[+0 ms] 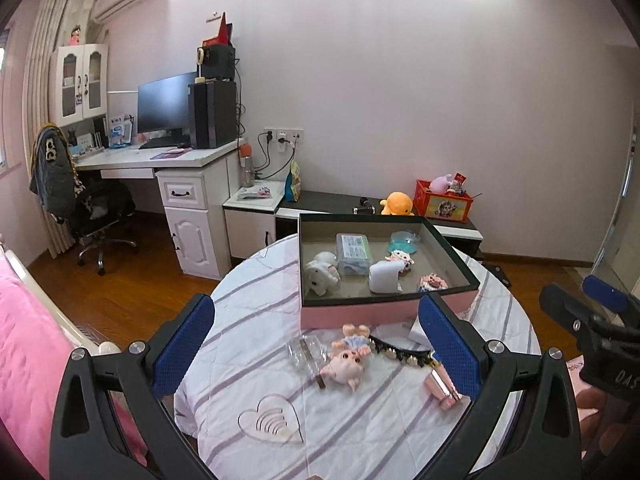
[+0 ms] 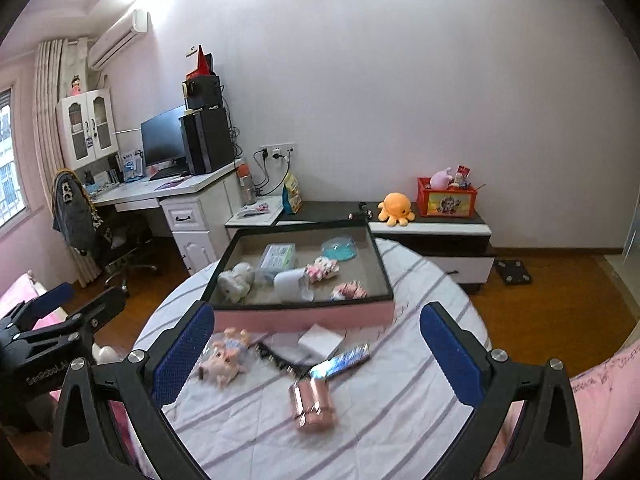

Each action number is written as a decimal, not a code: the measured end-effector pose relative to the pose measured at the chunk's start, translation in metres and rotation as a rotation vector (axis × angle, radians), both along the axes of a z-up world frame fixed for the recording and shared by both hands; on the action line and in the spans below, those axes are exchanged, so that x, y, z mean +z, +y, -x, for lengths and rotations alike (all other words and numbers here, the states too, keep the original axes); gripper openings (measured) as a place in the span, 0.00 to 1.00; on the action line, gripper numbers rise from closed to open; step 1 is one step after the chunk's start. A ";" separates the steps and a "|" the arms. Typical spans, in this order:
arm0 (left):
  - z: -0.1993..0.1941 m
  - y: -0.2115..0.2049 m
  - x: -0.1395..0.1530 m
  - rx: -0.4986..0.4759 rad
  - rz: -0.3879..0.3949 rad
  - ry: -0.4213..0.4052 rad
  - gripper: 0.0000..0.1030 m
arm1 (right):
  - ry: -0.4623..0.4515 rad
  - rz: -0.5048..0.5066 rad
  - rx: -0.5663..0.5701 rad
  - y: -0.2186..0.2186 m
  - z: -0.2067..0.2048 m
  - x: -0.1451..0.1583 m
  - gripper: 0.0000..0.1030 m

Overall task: Organize rigid objects
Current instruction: 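Withdraw both tools from the box back over the table, then grasp the clear glass bottle with the left tool while the right tool grasps the rose-gold cup, then lower both held items into the pink box and open both tools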

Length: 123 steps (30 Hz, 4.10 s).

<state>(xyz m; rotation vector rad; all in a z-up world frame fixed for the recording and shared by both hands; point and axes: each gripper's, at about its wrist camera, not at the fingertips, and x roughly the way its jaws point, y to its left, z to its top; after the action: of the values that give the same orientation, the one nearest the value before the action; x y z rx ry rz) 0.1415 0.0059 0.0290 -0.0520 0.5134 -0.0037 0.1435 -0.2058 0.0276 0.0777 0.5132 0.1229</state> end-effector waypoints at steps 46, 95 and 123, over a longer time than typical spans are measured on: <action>-0.031 -0.003 -0.104 -0.058 0.016 0.234 1.00 | 0.286 0.059 0.005 -0.014 -0.030 -0.095 1.00; -0.108 0.027 -0.151 -0.030 0.057 0.342 0.53 | 0.367 0.077 0.079 0.010 -0.065 -0.143 0.46; -0.170 -0.021 -0.043 -0.179 0.060 0.139 0.53 | 0.140 0.015 0.122 -0.008 -0.160 -0.030 0.46</action>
<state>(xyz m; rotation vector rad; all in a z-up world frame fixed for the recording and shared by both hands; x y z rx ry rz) 0.3117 -0.0152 -0.0136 -0.0656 0.6552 -0.1914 0.3031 -0.2134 -0.0025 0.0400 0.6589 0.2340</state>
